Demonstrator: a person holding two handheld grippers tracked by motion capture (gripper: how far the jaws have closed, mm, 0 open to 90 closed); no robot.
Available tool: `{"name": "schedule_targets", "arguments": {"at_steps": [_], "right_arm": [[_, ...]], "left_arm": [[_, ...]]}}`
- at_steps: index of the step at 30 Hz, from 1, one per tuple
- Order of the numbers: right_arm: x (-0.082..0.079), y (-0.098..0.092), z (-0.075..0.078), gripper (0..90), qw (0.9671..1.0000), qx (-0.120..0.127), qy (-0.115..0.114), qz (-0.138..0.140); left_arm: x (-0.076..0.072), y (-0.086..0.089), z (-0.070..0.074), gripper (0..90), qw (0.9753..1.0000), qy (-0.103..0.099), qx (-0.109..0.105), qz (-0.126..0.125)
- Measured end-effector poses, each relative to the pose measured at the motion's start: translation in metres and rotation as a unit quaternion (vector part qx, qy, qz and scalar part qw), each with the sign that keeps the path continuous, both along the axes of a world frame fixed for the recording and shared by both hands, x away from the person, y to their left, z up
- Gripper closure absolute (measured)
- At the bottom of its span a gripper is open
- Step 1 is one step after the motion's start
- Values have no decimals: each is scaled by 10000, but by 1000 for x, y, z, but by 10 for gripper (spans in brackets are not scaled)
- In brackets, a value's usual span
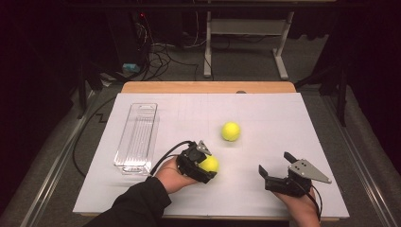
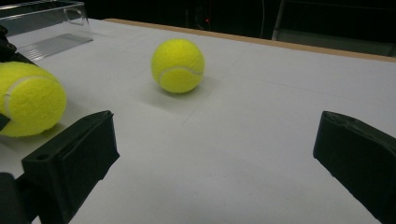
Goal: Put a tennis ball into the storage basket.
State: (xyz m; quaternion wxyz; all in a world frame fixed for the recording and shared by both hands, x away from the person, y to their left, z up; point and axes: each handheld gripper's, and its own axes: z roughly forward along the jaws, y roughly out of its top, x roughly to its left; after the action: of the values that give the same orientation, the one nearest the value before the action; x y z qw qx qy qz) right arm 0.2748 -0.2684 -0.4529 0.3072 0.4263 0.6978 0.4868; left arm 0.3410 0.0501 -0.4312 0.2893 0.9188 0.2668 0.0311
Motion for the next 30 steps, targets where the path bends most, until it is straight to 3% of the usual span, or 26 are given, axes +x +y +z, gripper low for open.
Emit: {"name": "schedule_targets", "arguments": {"at_steps": [21,30], "right_arm": [[0,1,0,0,10000,-8,4,2],[-1,1,0,0,10000,-16,7,0]], "left_arm": [[-4,43,8,266,9995,-76,8,306],[-6,55,11,267,9995,-10,44,304]]}}
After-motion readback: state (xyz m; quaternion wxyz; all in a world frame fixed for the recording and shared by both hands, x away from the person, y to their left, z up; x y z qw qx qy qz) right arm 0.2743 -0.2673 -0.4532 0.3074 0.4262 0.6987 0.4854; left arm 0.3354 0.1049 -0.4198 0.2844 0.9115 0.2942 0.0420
